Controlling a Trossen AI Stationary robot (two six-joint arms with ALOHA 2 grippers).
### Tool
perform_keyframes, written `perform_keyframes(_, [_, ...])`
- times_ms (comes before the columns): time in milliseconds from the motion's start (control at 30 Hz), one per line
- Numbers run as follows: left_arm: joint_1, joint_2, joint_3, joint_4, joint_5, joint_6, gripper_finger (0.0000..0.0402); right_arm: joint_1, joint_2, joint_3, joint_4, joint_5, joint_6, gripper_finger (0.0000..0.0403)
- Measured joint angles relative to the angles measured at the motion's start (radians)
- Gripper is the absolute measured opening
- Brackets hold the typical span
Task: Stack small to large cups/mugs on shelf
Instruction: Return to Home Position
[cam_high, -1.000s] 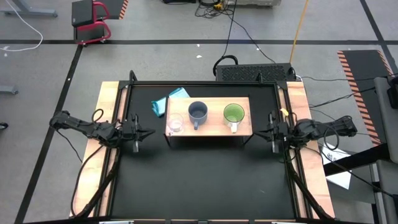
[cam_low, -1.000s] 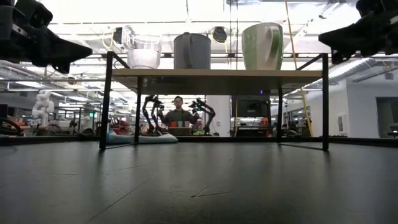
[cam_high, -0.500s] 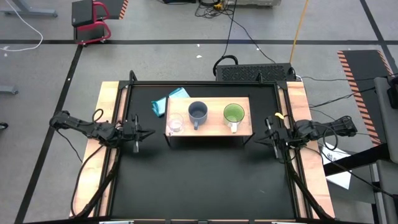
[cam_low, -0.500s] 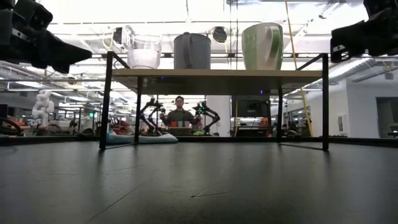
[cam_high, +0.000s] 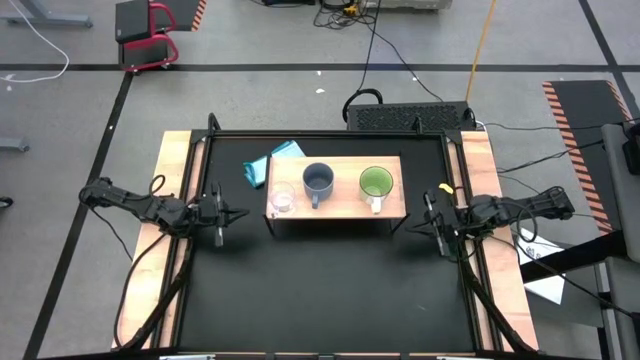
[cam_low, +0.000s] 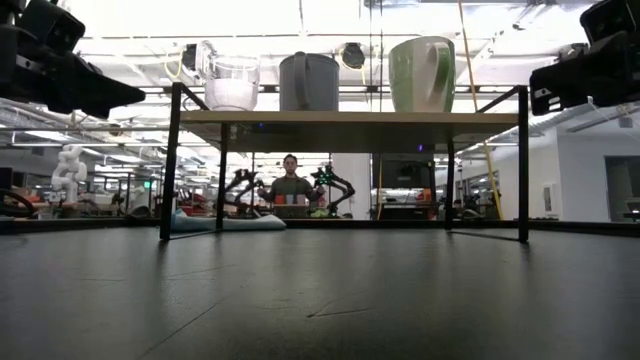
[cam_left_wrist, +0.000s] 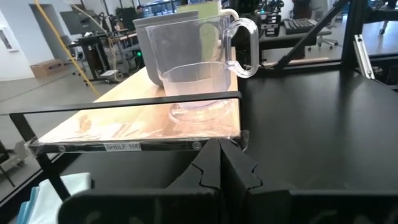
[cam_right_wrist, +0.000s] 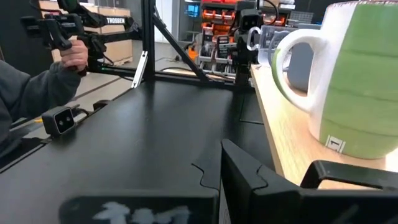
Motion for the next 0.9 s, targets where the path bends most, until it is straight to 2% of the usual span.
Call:
perform_keyframes(300, [0.0, 0.0, 0.0, -0.002, 0.016, -0.012, 0.0001, 0.0, 0.0, -0.005, 0.01, -0.011, -0.006, 0.0])
perform_keyframes(500, [0.0, 0.002, 0.0, -0.005, 0.126, -0.013, 0.0002, 0.0, 0.0, -0.005, 0.01, -0.031, -0.023, 0.0])
perform_keyframes(900, [0.0, 0.002, 0.0, -0.005, 0.122, -0.032, 0.0003, 0.0, 0.0, -0.005, 0.033, -0.031, -0.011, 0.0])
